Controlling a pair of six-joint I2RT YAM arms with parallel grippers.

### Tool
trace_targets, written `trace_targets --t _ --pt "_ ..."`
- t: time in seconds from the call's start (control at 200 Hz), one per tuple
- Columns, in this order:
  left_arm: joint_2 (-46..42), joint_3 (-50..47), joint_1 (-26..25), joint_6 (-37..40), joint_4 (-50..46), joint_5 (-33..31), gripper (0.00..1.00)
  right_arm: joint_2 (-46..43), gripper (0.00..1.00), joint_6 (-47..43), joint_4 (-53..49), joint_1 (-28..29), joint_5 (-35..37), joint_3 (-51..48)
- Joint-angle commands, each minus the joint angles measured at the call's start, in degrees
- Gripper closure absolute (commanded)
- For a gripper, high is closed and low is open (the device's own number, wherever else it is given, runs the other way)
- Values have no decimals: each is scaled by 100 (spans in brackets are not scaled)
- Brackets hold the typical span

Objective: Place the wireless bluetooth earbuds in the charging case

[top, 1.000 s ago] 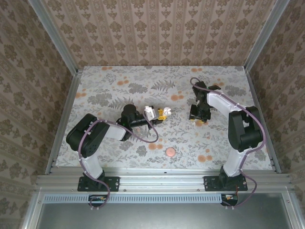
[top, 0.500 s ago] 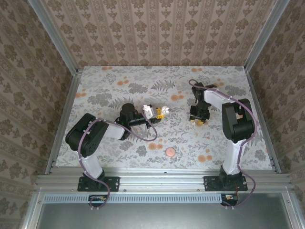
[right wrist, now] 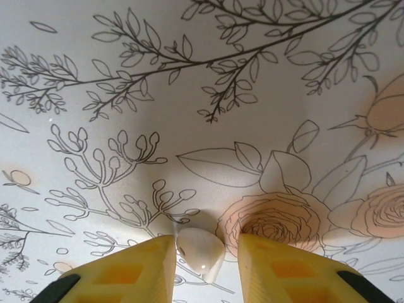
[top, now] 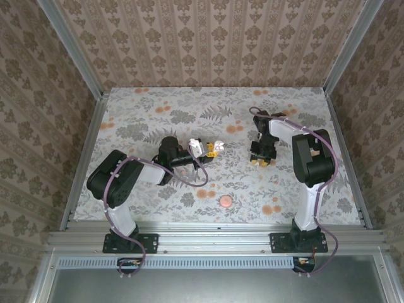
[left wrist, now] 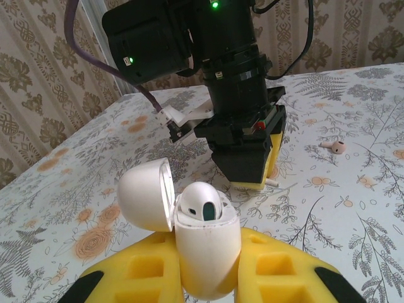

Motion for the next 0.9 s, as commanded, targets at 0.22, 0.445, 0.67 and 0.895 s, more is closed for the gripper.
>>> trace_targets --t 0.22,0.445,0.67,0.895 --pt "46 116 71 25 132 175 100 255 79 -272 -226 -18 57 248" --pt "73 128 71 19 139 173 100 -58 82 -202 -2 -6 -36 81" --pt "422 99 71 -528 812 54 100 -952 83 -130 611 46 -172 -609" --pt "535 118 58 -702 1019 46 100 -1964 83 28 1422 152 -214 -1488"
